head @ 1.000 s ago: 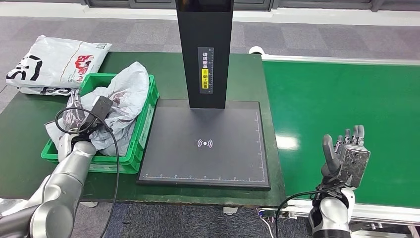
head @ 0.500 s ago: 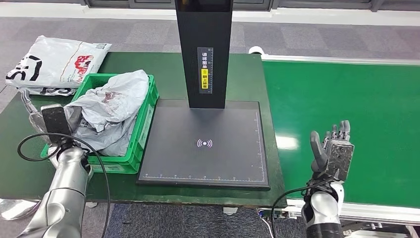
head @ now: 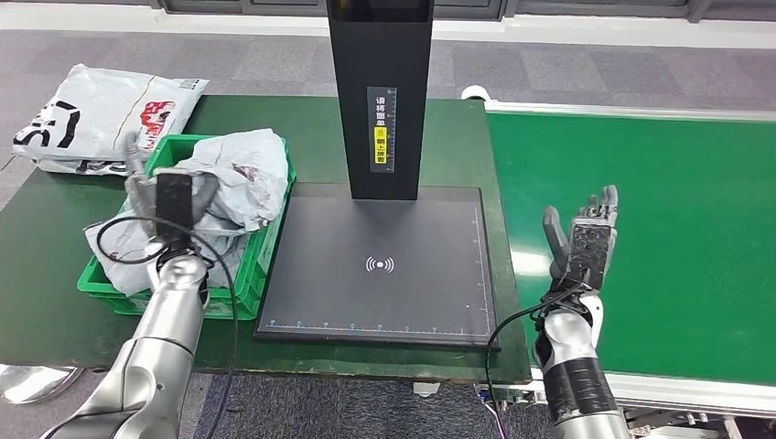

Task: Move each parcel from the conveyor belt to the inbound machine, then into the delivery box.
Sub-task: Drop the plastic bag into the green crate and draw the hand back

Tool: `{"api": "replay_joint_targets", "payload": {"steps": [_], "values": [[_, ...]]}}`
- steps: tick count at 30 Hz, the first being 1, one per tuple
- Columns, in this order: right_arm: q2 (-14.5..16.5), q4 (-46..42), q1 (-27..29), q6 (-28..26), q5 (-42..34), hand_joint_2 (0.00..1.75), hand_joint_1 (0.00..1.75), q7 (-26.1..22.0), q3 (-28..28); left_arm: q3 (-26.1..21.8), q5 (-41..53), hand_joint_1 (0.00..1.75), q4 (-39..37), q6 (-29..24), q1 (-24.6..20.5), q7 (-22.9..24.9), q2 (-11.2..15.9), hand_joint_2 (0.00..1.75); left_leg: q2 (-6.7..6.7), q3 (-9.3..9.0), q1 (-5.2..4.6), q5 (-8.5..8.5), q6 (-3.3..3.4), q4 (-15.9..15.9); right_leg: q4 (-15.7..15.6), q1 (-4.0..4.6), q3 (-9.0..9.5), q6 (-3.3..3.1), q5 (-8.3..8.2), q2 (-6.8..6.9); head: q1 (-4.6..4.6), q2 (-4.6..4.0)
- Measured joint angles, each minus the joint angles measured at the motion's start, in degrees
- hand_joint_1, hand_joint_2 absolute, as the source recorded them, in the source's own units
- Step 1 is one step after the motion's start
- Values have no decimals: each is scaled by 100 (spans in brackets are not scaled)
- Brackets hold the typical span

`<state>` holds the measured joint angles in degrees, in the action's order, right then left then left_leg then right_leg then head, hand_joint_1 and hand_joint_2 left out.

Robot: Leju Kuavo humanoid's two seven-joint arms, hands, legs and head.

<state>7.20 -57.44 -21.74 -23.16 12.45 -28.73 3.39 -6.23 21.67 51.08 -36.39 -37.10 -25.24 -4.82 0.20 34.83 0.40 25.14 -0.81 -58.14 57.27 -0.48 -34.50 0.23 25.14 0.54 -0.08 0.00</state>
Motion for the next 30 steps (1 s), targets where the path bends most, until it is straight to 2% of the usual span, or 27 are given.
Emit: {"api": "replay_joint_targets", "payload": {"steps": [5, 12, 17, 30], "values": [[4, 244, -111, -32, -34, 175, 0, 22, 177, 345, 314, 0, -547, 58, -324, 365, 31, 175, 10, -1, 0, 0, 0, 0, 1, 0, -4, 0, -2, -7, 1, 0], [0, 494, -260, 56, -213, 175, 0, 42, 219, 481, 747, 0, -892, -25, -491, 750, 372, 175, 10, 0, 2, -1, -2, 3, 5, 2, -7, -2, 0, -9, 1, 0], [-7, 621, -310, 86, -261, 175, 0, 24, 219, 481, 797, 0, -978, -18, -507, 780, 585, 175, 9, 0, 2, -1, -2, 3, 4, 2, -8, -2, 0, -9, -1, 0], [-14, 738, -344, 92, -311, 175, 0, 16, 219, 480, 835, 0, -1038, -76, -507, 816, 802, 175, 6, 3, 1, -1, -2, 2, 4, 1, -8, -1, 0, -6, 1, 0]]}}
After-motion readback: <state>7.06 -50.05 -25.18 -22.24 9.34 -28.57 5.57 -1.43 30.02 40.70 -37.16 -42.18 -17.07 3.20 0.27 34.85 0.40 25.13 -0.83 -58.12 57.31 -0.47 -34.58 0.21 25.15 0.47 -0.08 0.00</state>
